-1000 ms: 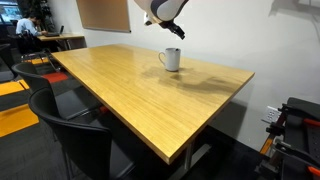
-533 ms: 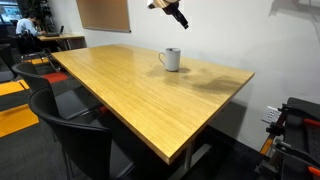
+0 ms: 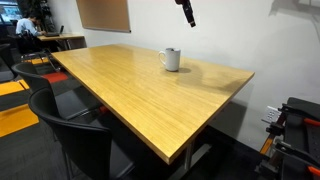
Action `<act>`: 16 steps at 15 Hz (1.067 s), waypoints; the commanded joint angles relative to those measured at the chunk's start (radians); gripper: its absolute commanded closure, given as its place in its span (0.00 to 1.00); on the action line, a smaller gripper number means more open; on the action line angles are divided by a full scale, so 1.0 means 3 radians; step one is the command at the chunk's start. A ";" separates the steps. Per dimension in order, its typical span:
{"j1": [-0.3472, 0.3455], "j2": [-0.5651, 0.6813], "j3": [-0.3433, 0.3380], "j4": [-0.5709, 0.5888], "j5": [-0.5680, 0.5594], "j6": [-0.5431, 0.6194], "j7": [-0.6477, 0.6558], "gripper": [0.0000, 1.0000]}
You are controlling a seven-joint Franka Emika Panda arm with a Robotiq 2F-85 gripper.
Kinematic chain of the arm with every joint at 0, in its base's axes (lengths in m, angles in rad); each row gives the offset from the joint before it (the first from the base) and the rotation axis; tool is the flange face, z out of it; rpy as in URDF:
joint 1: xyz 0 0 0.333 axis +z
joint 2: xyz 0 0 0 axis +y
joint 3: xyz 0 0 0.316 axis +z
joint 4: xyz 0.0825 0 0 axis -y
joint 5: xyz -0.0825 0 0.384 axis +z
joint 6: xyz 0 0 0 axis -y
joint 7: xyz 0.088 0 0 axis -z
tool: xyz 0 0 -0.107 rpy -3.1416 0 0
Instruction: Put the marker in the cup
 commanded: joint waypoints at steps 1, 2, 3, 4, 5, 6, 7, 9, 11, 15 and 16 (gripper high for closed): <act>-0.0098 -0.0578 0.0044 -0.0685 0.0322 0.0438 0.0323 0.00; -0.0104 -0.0694 0.0035 -0.0835 0.0411 0.0589 0.0384 0.00; -0.0113 -0.0797 0.0022 -0.0961 0.0508 0.0736 0.0424 0.00; -0.0124 -0.0904 0.0016 -0.1100 0.0624 0.0896 0.0441 0.00; -0.0127 -0.0994 0.0007 -0.1221 0.0748 0.1028 0.0472 0.00; -0.0134 -0.1073 -0.0002 -0.1336 0.0884 0.1173 0.0472 0.00; -0.0135 -0.1143 -0.0010 -0.1443 0.1031 0.1300 0.0487 0.00; -0.0136 -0.1264 -0.0020 -0.1644 0.1359 0.1579 0.0438 0.00; -0.0134 -0.1342 -0.0019 -0.1836 0.1703 0.1895 0.0348 0.00; -0.0114 -0.1402 -0.0015 -0.2109 0.2153 0.2333 0.0139 0.00; -0.0098 -0.1260 -0.0027 -0.1899 0.1976 0.2142 0.0281 0.00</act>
